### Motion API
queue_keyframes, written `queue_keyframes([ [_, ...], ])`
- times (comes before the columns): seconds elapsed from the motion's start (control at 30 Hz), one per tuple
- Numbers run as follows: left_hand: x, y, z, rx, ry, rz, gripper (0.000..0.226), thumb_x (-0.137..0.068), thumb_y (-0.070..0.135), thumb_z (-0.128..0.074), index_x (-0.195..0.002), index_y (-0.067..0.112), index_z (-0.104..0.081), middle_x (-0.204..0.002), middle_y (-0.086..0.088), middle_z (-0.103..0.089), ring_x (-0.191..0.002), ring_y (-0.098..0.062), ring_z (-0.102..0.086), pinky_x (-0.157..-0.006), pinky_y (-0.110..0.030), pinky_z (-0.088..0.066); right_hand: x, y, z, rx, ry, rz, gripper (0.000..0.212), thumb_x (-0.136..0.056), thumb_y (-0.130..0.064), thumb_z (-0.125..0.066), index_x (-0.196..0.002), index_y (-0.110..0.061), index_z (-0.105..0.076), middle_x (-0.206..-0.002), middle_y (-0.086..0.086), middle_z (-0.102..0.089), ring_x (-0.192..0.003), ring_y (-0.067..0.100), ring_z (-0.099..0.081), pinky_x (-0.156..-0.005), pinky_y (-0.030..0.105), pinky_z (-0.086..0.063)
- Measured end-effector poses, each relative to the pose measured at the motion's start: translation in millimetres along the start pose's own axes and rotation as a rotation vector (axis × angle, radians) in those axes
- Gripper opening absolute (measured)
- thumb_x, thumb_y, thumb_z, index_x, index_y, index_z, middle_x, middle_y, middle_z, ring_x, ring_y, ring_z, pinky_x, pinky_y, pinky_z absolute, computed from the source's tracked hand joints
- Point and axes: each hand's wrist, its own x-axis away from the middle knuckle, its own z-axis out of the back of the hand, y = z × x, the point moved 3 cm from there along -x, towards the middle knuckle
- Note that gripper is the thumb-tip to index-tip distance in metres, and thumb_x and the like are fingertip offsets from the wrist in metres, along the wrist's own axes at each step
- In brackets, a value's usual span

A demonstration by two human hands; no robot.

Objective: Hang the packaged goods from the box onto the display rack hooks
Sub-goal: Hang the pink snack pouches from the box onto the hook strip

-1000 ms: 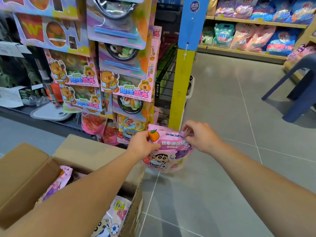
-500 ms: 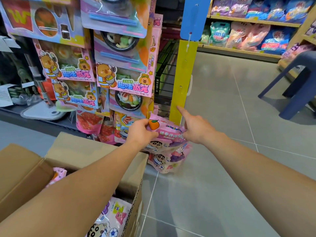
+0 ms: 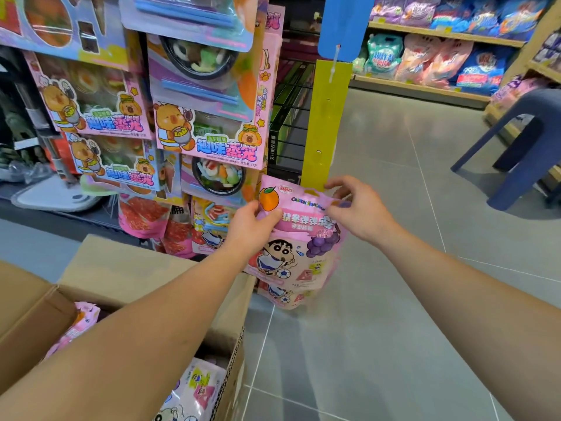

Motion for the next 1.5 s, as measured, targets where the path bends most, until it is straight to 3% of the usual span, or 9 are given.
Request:
queue_keyframes([
  [0.17, -0.3, 1.8, -4.3, -0.009, 0.004, 0.032, 0.012, -0.089, 0.037, -0.064, -0.089, 0.025, -0.063, -0.097, 0.004, -0.071, -0.093, -0.017, -0.067, -0.089, -0.045, -0.055, 3.1, 16.1, 0.6, -0.102, 0.152, -0.152, 0.018, -0.079, -0.02, -0.073, -0.065, -0.023, -0.062, -0.069, -0.011, -0.063, -0.072, 0.009, -0.058, -0.067, 0.027, -0.045],
  [0.37, -0.6, 4.8, -6.4, 0.033, -0.01, 0.154, 0.044, -0.065, 0.048, -0.068, -0.094, 0.014, -0.068, -0.094, -0.005, -0.074, -0.089, -0.022, -0.07, -0.087, -0.048, -0.057, -1.1, 10.0, -6.5, -0.019, 0.224, -0.216, 0.014, -0.086, -0.025, -0.062, -0.075, -0.018, -0.067, -0.076, -0.001, -0.067, -0.08, 0.02, -0.06, -0.065, 0.026, -0.038],
  [0.57, -3.1, 20.6, -6.7, 0.392, -0.026, 0.099, 0.028, -0.075, 0.031, -0.08, -0.096, 0.018, -0.067, -0.097, -0.006, -0.075, -0.09, -0.026, -0.073, -0.086, -0.049, -0.057, -1.3, 2.1, -4.6, 0.01, 0.213, -0.22, 0.019, -0.088, -0.027, -0.063, -0.08, -0.011, -0.071, -0.08, 0.004, -0.068, -0.079, 0.021, -0.058, -0.064, 0.026, -0.035],
  [0.77, -5.5, 41.3, 5.2, -0.001, 0.086, -0.235, 0.045, -0.069, 0.019, -0.083, -0.108, 0.026, -0.061, -0.096, 0.002, -0.066, -0.086, -0.013, -0.064, -0.075, -0.029, -0.054, 11.8, -0.3, -5.4, 0.005, 0.097, -0.139, 0.017, -0.091, -0.021, -0.063, -0.074, -0.021, -0.064, -0.074, -0.005, -0.063, -0.078, 0.015, -0.056, -0.065, 0.025, -0.035],
  [0.87, -2.9, 43.9, -1.5, -0.319, -0.034, -0.313, 0.022, -0.079, 0.021, -0.078, -0.099, 0.023, -0.071, -0.087, 0.013, -0.067, -0.078, 0.001, -0.059, -0.073, -0.015, -0.049, 15.4, 2.5, -9.5, 0.045, 0.08, -0.092, 0.016, -0.091, -0.019, -0.063, -0.075, -0.022, -0.063, -0.078, -0.002, -0.065, -0.081, 0.019, -0.058, -0.068, 0.027, -0.037],
  [1.1, -7.6, 44.6, -12.2, -0.482, -0.054, -0.361, 0.008, -0.088, 0.023, -0.068, -0.088, 0.019, -0.075, -0.088, 0.004, -0.072, -0.087, -0.012, -0.064, -0.081, -0.035, -0.054, 16.8, 10.5, -16.0, 0.002, 0.113, -0.097, 0.016, -0.092, -0.02, -0.062, -0.077, -0.022, -0.063, -0.075, -0.004, -0.063, -0.077, 0.017, -0.057, -0.065, 0.027, -0.037],
  [1.3, -5.3, 45.5, -19.2, -0.48, -0.051, -0.51, 0.046, -0.092, 0.012, -0.061, -0.135, 0.026, -0.057, -0.097, -0.002, -0.065, -0.095, -0.019, -0.059, -0.087, -0.034, -0.051, 12.0, 14.1, -17.1, -0.115, 0.138, -0.096, 0.012, -0.09, -0.014, -0.064, -0.085, -0.025, -0.066, -0.071, -0.011, -0.057, -0.068, 0.003, -0.053, -0.061, 0.018, -0.042],
  [1.43, -10.9, 38.3, -24.2, -0.476, -0.12, -0.459, 0.053, -0.094, 0.012, -0.058, -0.142, 0.031, -0.049, -0.108, -0.005, -0.066, -0.1, -0.018, -0.059, -0.092, -0.034, -0.051, 11.4, 19.2, -18.2, -0.116, 0.128, -0.101, 0.01, -0.09, -0.015, -0.065, -0.09, -0.025, -0.067, -0.07, -0.011, -0.056, -0.068, 0.002, -0.053, -0.058, 0.013, -0.04],
  [1.5, -12.5, 38.2, -27.1, -0.498, -0.138, -0.469, 0.053, -0.094, 0.012, -0.058, -0.142, 0.032, -0.049, -0.096, 0.003, -0.062, -0.101, -0.021, -0.058, -0.092, -0.035, -0.05, 10.8, 20.6, -17.9, -0.108, 0.129, -0.108, 0.01, -0.09, -0.015, -0.065, -0.09, -0.025, -0.067, -0.071, -0.012, -0.057, -0.069, 0.002, -0.054, -0.06, 0.016, -0.041],
])
